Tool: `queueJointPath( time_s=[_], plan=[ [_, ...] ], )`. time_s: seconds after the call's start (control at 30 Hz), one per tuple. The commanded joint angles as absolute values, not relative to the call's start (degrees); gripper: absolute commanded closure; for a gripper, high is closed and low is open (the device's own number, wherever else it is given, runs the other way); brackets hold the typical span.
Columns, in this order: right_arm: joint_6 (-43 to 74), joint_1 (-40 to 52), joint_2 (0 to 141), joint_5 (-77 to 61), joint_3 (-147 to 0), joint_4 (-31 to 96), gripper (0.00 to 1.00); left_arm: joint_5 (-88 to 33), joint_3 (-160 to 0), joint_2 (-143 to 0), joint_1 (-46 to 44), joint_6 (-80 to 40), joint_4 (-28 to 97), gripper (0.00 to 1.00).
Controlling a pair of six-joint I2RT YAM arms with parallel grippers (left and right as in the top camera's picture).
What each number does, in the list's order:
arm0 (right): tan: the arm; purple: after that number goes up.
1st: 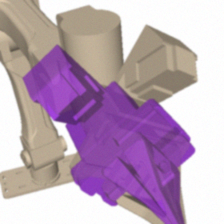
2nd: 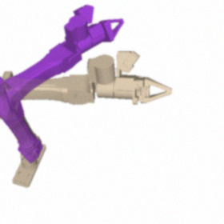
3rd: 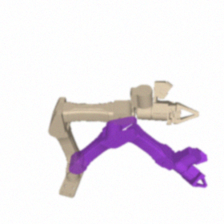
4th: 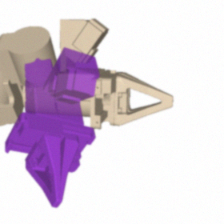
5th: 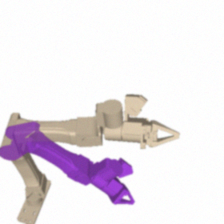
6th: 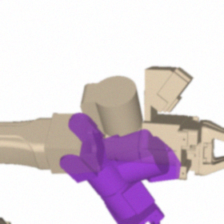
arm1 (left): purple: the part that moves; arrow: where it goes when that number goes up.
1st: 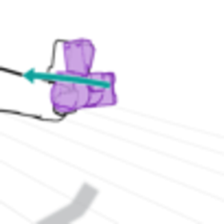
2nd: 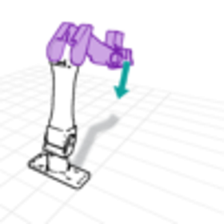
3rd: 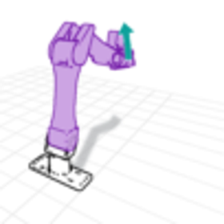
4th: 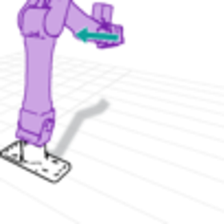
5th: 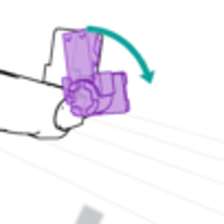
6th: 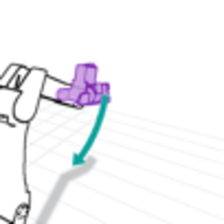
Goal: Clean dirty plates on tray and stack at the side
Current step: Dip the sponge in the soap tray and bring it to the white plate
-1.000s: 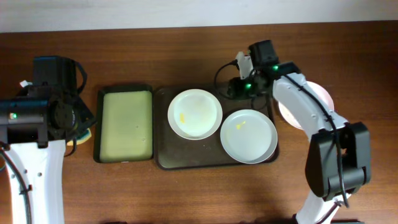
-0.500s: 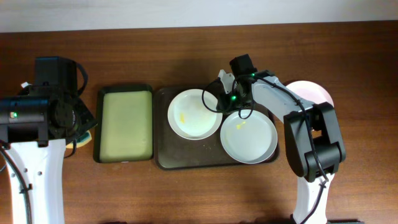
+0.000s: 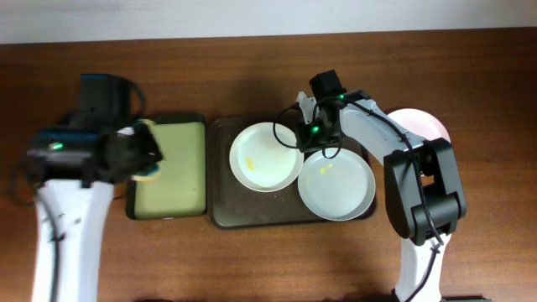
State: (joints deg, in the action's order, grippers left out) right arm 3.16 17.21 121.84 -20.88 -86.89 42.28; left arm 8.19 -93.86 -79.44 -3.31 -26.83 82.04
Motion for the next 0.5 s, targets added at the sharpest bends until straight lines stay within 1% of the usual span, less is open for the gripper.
queueJointPath(
  time_s=[0.0, 0.03, 0.1, 0.13, 0.17, 0.2, 0.23, 0.27, 0.3, 0.33, 0.37, 0.4, 0.47],
  plan=[
    [6.50, 17.19, 122.19, -21.37, -87.81, 43.40, 0.73, 2.74, -81.89, -79.83, -9.74, -24.53, 74.06, 1.00],
    [6.37, 17.19, 122.19, -21.34, -87.81, 43.44, 0.65, 2.74, -79.72, -79.81, -10.81, -24.53, 72.60, 1.00],
    [6.02, 16.58, 122.19, -21.17, -87.81, 41.19, 0.67, 2.72, -78.56, -79.81, -11.27, -24.53, 72.23, 1.00],
    [6.04, 16.27, 122.19, -21.19, -87.81, 40.49, 0.75, 2.72, -78.56, -79.83, -11.35, -24.56, 72.12, 1.00],
    [6.04, 16.21, 122.19, -21.19, -87.81, 40.53, 0.95, 2.72, -78.56, -79.81, -11.62, -24.58, 71.90, 1.00],
    [6.04, 16.23, 122.19, -21.19, -87.77, 40.82, 0.96, 2.72, -78.56, -79.83, -12.29, -24.58, 71.35, 1.00],
    [6.07, 16.21, 122.19, -21.19, -87.70, 41.41, 0.90, 2.72, -78.54, -79.83, -13.26, -24.64, 70.37, 1.00],
    [6.07, 16.21, 122.19, -21.19, -87.55, 41.65, 0.77, 2.72, -78.54, -79.83, -13.87, -24.75, 69.78, 1.00],
    [6.07, 16.27, 122.19, -21.19, -87.35, 41.89, 0.73, 2.74, -78.56, -79.83, -14.94, -24.75, 68.97, 1.00],
    [6.07, 16.60, 122.19, -21.19, -87.00, 42.04, 0.81, 2.72, -78.56, -79.83, -15.55, -24.75, 68.58, 1.00],
    [6.07, 17.02, 122.19, -21.08, -86.41, 41.74, 0.96, 2.72, -78.54, -79.83, -16.01, -24.75, 68.58, 1.00],
    [6.66, 17.02, 122.19, -20.97, -86.17, 41.28, 0.96, 2.72, -78.54, -79.83, -16.12, -24.77, 68.60, 1.00],
    [13.06, 16.80, 122.19, -21.15, -86.19, 40.80, 0.96, 2.70, -77.25, -79.83, -16.14, -24.80, 66.92, 1.00]
  ],
)
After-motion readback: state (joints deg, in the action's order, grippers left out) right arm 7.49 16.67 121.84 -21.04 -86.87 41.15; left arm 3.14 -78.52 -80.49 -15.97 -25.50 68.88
